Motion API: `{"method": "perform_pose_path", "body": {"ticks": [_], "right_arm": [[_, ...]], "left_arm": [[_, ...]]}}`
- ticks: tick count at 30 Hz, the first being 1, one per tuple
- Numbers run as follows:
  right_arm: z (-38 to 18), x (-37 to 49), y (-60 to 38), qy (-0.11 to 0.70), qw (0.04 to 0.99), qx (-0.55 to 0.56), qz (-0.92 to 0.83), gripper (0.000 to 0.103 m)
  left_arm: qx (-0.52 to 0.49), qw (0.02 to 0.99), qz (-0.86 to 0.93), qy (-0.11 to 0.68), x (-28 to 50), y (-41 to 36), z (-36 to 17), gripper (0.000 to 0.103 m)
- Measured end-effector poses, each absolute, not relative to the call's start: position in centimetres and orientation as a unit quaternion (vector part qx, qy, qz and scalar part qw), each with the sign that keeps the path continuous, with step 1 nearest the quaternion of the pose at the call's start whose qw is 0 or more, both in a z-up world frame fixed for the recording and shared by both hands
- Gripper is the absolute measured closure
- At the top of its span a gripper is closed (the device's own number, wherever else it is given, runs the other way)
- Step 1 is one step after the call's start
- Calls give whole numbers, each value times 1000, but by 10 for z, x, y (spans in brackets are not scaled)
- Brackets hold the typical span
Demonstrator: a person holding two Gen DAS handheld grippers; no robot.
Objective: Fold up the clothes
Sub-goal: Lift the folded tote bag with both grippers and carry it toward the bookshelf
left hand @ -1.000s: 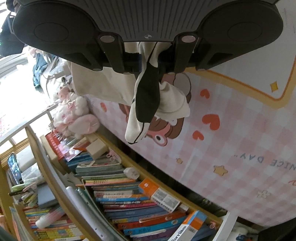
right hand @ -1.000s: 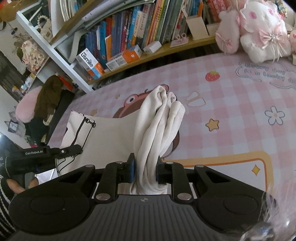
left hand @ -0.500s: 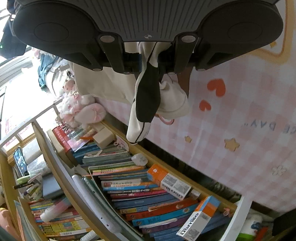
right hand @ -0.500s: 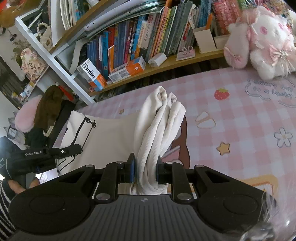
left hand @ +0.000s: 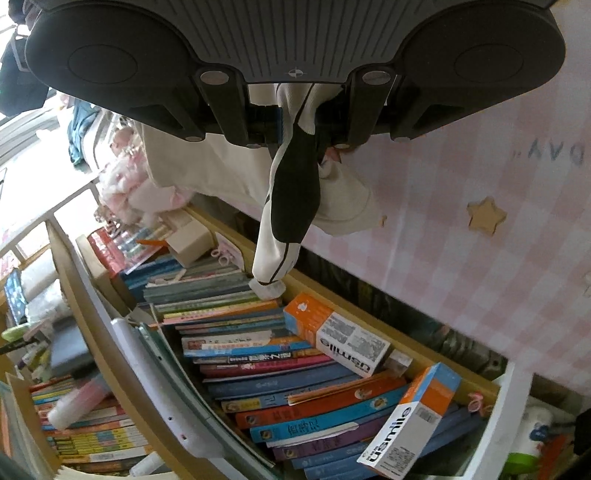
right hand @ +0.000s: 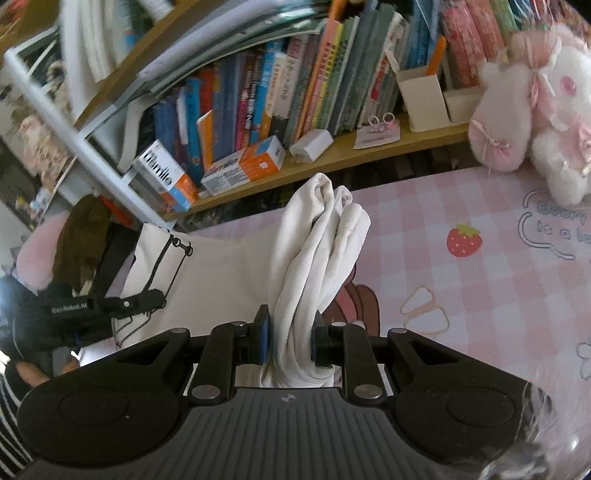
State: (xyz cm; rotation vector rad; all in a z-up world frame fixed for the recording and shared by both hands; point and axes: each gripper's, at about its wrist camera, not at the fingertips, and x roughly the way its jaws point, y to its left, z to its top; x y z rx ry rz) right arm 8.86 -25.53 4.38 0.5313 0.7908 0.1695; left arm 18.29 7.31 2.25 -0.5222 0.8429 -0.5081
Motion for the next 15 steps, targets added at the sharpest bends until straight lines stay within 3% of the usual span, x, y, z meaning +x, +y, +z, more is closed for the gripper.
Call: {"method": "perform_pose_path", "body": {"ticks": [15], "right_arm": [[29, 177, -282, 377, 890, 247, 73, 85]], "left_arm": [[-253, 851, -253, 384, 265, 55, 11, 90]]}}
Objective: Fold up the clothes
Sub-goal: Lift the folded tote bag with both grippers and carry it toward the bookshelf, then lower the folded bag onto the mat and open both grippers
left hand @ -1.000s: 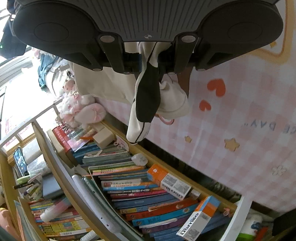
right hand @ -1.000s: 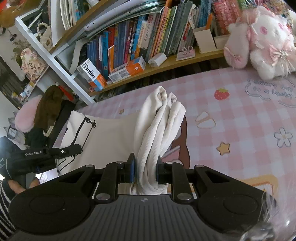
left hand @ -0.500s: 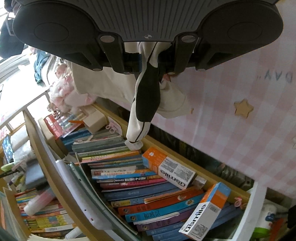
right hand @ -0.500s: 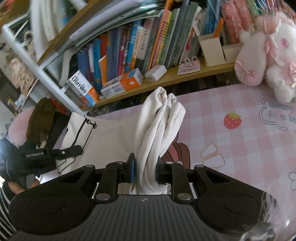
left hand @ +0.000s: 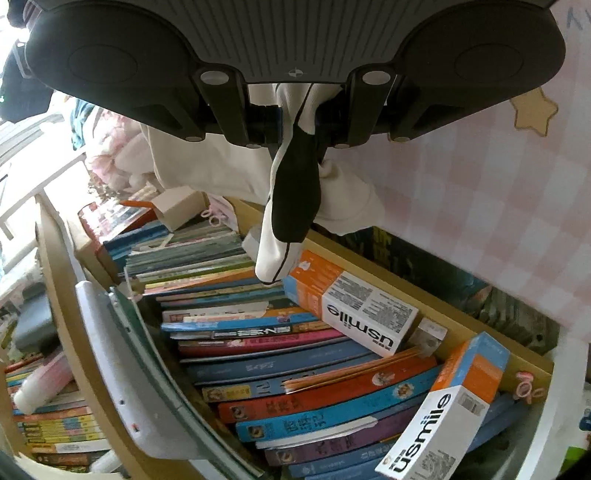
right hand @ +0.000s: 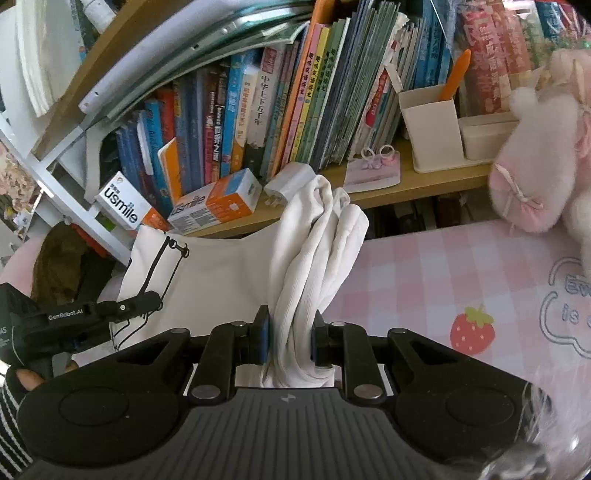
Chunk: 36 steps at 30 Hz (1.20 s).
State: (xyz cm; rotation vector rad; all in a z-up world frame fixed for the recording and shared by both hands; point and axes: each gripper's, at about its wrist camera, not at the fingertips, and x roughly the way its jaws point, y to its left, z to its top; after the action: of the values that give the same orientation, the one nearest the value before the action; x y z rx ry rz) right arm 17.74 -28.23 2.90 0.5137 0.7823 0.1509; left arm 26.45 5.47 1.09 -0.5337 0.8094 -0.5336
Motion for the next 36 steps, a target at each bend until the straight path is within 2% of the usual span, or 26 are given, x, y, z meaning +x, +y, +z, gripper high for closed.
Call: {"method": "perform_pose_path", "body": {"ticks": [7, 8, 10, 14, 16, 18, 19, 25, 28, 32, 36], "right_arm": [[-11, 191, -287, 396, 874, 276, 58, 83], [-19, 192, -288, 403, 870, 281, 49, 82], [-30, 191, -291, 403, 865, 297, 39, 75], [-35, 187, -294, 399, 860, 318, 28, 72], [-31, 186, -292, 400, 864, 306, 20, 63], [-27, 184, -291, 398, 869, 294, 10, 59], [-25, 183, -290, 397, 871, 288, 5, 58], [-7, 167, -287, 390, 884, 255, -34, 48], [5, 154, -279, 385, 895, 220, -49, 42], [18, 133, -263, 376, 910, 171, -50, 40], [24, 108, -245, 372, 917, 131, -52, 31]], "left_arm": [[-225, 851, -232, 414, 281, 56, -17, 87], [-226, 850, -228, 417, 281, 58, -22, 84], [-240, 849, -228, 412, 278, 63, -27, 83], [-249, 847, -219, 417, 278, 65, -29, 78], [-243, 849, -210, 419, 278, 65, -27, 71], [-221, 863, -174, 419, 276, 64, -20, 47], [-210, 870, -157, 417, 275, 64, -17, 44], [-141, 905, -133, 379, 252, 69, 7, 40], [-126, 911, -132, 370, 235, 69, 15, 36], [-102, 916, -135, 364, 208, 62, 21, 28], [-55, 921, -134, 363, 169, 54, 22, 24]]}}
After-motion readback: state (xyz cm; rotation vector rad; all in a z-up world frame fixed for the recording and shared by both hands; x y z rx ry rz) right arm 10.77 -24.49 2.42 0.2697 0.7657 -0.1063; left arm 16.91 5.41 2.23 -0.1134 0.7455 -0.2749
